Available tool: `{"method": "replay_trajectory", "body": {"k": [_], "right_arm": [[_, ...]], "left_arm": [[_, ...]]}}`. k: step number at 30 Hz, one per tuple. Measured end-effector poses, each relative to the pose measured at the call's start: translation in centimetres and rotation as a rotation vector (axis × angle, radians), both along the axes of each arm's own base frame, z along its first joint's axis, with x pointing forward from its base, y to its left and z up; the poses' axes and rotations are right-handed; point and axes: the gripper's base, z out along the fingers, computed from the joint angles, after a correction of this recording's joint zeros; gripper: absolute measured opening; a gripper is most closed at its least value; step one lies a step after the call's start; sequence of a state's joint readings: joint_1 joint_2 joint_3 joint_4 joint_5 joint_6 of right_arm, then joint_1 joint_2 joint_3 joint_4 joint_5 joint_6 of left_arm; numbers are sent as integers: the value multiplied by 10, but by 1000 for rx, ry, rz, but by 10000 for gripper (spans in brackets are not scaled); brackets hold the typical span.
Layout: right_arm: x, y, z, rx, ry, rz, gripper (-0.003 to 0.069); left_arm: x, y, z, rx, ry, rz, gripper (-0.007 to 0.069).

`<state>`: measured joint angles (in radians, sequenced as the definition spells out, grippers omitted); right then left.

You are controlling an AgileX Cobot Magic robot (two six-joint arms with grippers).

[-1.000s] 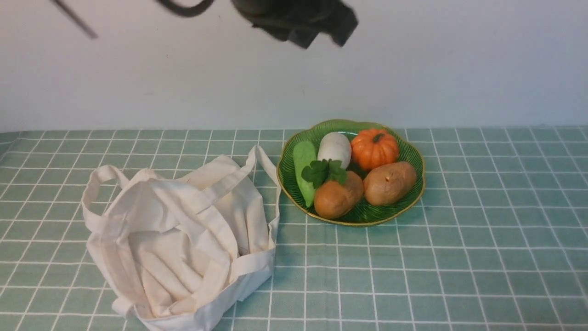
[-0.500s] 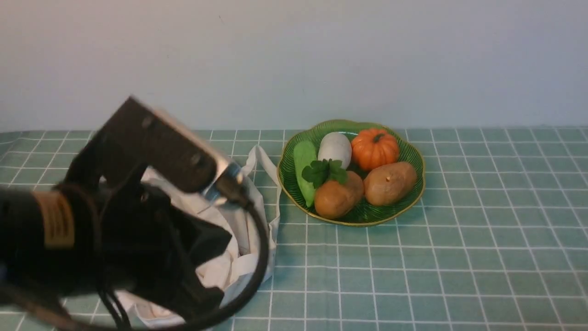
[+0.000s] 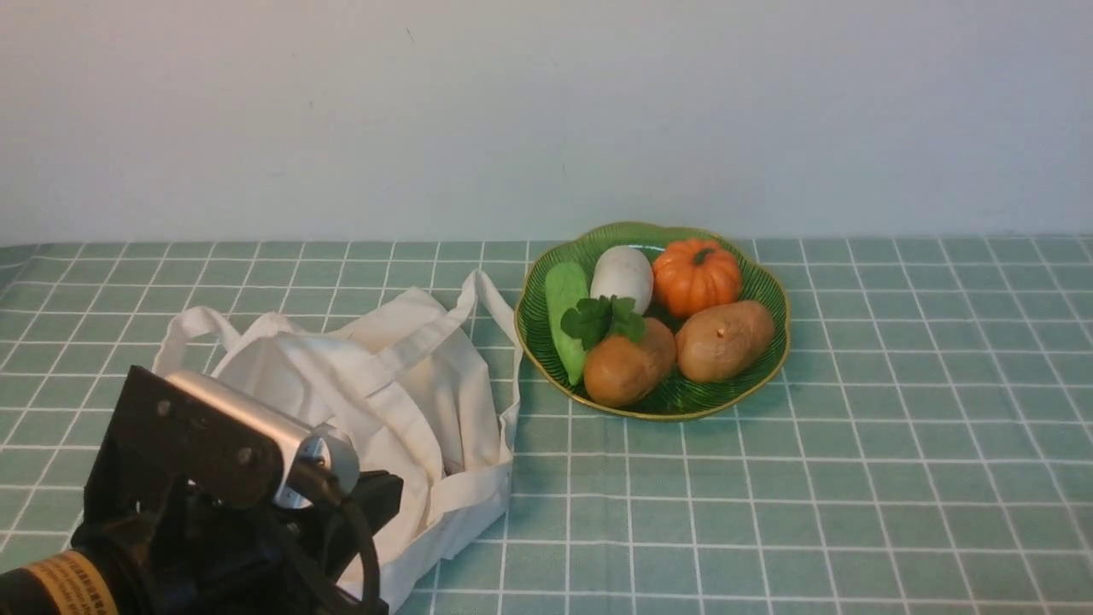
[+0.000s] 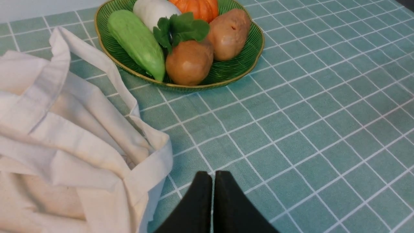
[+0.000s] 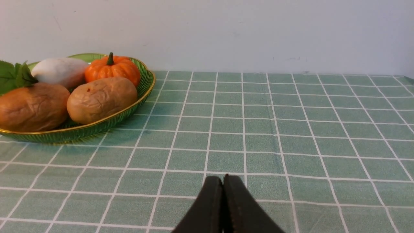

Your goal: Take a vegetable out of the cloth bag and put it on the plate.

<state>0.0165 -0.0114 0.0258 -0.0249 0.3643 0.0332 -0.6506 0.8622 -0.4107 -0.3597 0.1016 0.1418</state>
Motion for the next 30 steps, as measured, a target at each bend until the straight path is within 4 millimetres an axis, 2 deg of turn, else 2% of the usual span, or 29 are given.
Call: {"method": "replay_trajectory", "body": {"k": [7,12,18,24,30], "right_arm": [[0,0,0,0,0,0,-17],[0,0,0,0,0,0,-17],[0,0,0,0,0,0,-17],[0,0,0,0,0,0,-17],[0,0,0,0,0,0,-17]], "left_arm": [[0,0,-1,8,-3,-4,-5],[-2,2,2,67,-69,-41,-5],[-15,31,8,100,-194,32,-5],[-45,81,-21,144,-279,316,-5],[-68,102,-57,131,-332,553,-5]]}}
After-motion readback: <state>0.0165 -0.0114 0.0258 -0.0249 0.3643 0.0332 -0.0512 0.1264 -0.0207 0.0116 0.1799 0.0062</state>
